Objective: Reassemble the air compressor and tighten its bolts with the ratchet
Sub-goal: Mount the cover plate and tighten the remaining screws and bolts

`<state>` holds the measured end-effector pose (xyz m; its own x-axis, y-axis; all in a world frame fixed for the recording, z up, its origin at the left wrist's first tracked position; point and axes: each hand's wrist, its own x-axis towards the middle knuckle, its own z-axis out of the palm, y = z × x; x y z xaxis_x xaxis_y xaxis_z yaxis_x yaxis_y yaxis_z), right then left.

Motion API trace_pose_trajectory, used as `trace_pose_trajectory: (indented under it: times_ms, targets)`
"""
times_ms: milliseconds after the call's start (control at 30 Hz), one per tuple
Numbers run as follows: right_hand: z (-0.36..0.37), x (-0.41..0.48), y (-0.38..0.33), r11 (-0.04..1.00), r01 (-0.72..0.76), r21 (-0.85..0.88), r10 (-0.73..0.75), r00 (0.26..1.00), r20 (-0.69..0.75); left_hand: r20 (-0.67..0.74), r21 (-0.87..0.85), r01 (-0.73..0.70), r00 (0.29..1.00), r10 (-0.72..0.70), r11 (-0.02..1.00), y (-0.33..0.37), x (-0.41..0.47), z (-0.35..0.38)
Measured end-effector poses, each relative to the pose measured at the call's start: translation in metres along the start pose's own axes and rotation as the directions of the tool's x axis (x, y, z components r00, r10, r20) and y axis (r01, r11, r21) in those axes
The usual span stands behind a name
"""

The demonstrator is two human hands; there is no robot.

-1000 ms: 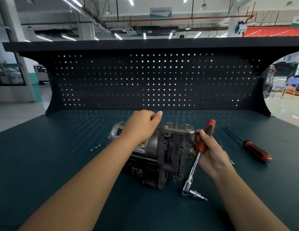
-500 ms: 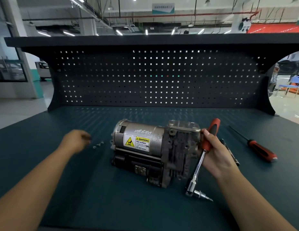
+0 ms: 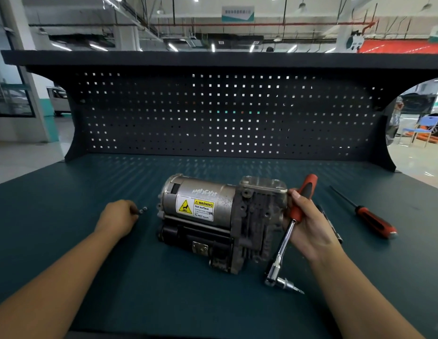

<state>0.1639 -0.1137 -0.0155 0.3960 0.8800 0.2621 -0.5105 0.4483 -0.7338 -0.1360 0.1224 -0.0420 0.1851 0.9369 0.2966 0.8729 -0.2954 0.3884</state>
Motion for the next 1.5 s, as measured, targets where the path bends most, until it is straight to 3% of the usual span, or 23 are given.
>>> trace_pose_trajectory:
  times_ms: [100, 200, 300, 367, 533, 700, 1000, 1500]
  targets:
    - [-0.001, 0.001, 0.001, 1.000, -0.006, 0.016, 0.006, 1.000, -0.011, -0.077, -0.062, -0.057, 0.996, 0.053, 0.996, 0.011, -0.006, -0.014]
    - [0.000, 0.000, 0.001, 1.000, -0.012, 0.022, 0.012, 1.000, -0.016, -0.268, -0.179, -0.177, 0.955, 0.125, 0.968, 0.040, -0.015, -0.039]
    - [0.002, -0.002, 0.000, 0.999, -0.012, 0.035, 0.013, 1.000, -0.026, -0.412, -0.361, -0.304, 0.900, 0.142, 0.882, 0.083, -0.033, -0.072]
    - [0.004, -0.003, -0.001, 0.999, -0.012, 0.038, 0.013, 0.999, -0.032, -0.434, -0.448, -0.398, 0.880, 0.195, 0.800, 0.116, -0.050, -0.092]
    - [0.005, -0.003, -0.001, 0.999, -0.013, 0.032, 0.014, 0.999, -0.032, -0.296, -0.589, -0.558, 0.822, 0.486, 0.585, 0.187, -0.099, -0.111]
    - [0.003, -0.002, -0.001, 0.999, -0.011, 0.030, 0.011, 1.000, -0.011, -0.173, -0.595, -0.611, 0.732, 0.659, 0.522, 0.225, -0.120, -0.094]
    - [-0.002, 0.001, 0.000, 1.000, -0.018, 0.014, 0.018, 1.000, 0.003, -0.133, -0.491, -0.617, 0.751, 0.647, 0.615, 0.232, -0.108, -0.075]
    - [-0.003, 0.002, 0.001, 1.000, -0.014, 0.017, 0.014, 1.000, -0.011, -0.115, -0.519, -0.636, 0.713, 0.691, 0.570, 0.234, -0.107, -0.074]
